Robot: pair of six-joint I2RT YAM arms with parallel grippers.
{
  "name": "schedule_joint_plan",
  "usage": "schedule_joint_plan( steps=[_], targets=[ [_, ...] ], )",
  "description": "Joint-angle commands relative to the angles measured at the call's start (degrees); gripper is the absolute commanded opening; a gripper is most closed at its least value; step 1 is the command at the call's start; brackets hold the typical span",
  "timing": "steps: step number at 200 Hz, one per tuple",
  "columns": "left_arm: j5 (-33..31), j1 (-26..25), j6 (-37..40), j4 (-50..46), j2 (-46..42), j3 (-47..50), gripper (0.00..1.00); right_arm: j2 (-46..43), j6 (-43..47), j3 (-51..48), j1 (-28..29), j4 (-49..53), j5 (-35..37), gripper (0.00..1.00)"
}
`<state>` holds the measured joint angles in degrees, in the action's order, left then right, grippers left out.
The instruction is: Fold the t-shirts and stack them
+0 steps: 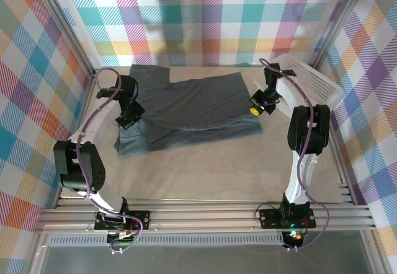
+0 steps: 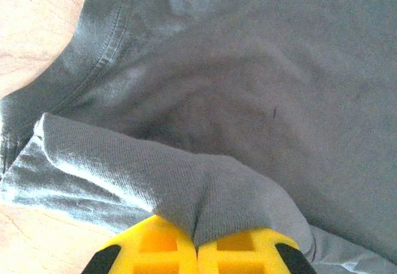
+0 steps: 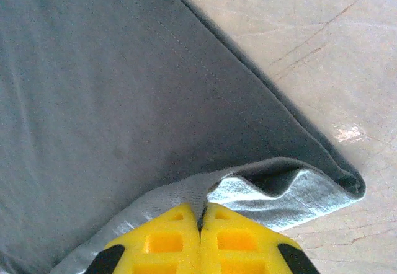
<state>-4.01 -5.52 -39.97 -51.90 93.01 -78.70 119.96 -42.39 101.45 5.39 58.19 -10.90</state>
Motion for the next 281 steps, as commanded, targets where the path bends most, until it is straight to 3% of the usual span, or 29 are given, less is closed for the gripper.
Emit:
schedule_joint_plan(
  steps=[1, 88, 99, 105, 118, 125, 138, 167, 201, 225, 255, 281],
  targets=[
    [-1.4, 0.9, 1.7, 0.2, 1.4, -2.3, 0.00, 1.7, 0.9, 2.3, 0.1, 1.6, 1.3, 0.00],
    [-1.3, 2.2, 3.9, 2.7, 6.2, -5.0, 0.00, 5.6, 2.5, 7.8, 0.3, 3.1, 2.4, 0.00],
    [-1.9, 2.2, 4.1, 2.6, 7.2, -5.9, 0.00, 6.2, 4.2, 9.2, 0.4, 3.0, 1.8, 0.16],
    [-2.8, 2.2, 4.1, 2.2, 7.5, -6.5, 0.08, 6.3, 5.3, 10.0, 0.4, 3.0, 1.6, 0.24],
    [-5.2, 2.3, 3.3, 0.2, 7.4, -7.4, 0.43, 5.8, 7.8, 12.1, 0.5, 3.7, 2.8, 0.39],
    [-5.8, 2.3, 2.2, -0.4, 6.2, -6.8, 0.50, 5.0, 9.3, 12.9, 0.7, 4.3, 3.9, 0.44],
    [-5.8, 2.2, -1.4, -0.8, 2.0, -3.2, 0.53, 2.7, 11.7, 12.7, 1.0, 4.9, 5.8, 0.50],
    [-1.9, 2.0, -10.4, 1.7, -8.8, 11.6, 0.49, -5.8, 13.3, 0.5, 2.0, 0.8, 5.3, 0.57],
    [5.1, 2.6, -15.4, 10.8, -9.2, 21.0, 0.31, -10.2, 13.1, -13.4, 4.1, -6.7, 1.6, 0.40],
    [4.5, 3.3, -16.0, 14.5, -2.0, 19.6, 0.23, -6.5, 14.5, -13.4, 5.7, -8.9, 1.6, 0.27],
    [2.3, 4.8, -15.2, 14.2, 6.0, 16.5, 0.20, -0.1, 15.0, -9.8, 6.2, -7.8, 3.7, 0.25],
    [-2.6, 7.1, -13.8, 11.1, 6.8, 16.1, 0.18, 5.1, 16.7, -6.5, 6.2, -3.5, 8.9, 0.26]
  ],
)
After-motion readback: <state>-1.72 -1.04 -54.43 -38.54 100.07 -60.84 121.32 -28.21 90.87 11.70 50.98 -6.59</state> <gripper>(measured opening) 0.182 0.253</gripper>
